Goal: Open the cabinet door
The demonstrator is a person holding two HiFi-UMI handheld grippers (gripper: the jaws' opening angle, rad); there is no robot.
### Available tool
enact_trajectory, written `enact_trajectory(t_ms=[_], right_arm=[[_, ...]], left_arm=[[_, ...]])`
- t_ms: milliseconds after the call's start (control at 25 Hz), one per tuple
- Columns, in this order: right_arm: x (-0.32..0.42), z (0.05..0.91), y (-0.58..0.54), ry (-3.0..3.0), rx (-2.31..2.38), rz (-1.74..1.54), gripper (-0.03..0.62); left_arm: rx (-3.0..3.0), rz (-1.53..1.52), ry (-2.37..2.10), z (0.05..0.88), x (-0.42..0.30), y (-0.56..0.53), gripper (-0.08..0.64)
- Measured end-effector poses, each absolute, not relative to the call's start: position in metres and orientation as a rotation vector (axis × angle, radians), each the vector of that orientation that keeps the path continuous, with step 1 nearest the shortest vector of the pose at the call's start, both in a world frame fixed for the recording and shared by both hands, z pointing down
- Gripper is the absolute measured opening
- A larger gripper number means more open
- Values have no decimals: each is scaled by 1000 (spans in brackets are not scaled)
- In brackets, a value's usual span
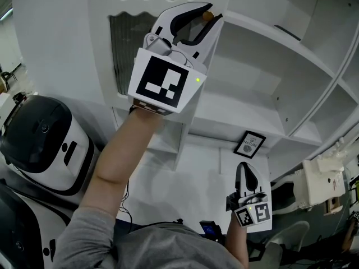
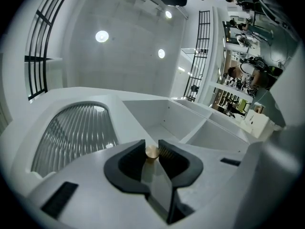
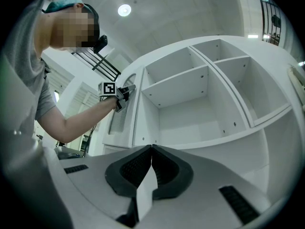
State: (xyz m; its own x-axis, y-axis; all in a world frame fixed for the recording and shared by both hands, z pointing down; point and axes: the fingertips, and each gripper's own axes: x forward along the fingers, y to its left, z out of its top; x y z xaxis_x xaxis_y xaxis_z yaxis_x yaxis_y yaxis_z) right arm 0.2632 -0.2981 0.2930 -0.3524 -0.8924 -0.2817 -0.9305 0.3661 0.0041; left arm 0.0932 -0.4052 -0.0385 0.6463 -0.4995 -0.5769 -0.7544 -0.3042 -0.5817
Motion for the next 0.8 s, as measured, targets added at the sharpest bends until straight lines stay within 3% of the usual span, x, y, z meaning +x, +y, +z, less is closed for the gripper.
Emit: enact_trajectory(t_ms=[800], right_arm=[[251,286,-293,2436,-1579,249,26]], left_arm=[[-2044,431,841,-42,75,-353,86]])
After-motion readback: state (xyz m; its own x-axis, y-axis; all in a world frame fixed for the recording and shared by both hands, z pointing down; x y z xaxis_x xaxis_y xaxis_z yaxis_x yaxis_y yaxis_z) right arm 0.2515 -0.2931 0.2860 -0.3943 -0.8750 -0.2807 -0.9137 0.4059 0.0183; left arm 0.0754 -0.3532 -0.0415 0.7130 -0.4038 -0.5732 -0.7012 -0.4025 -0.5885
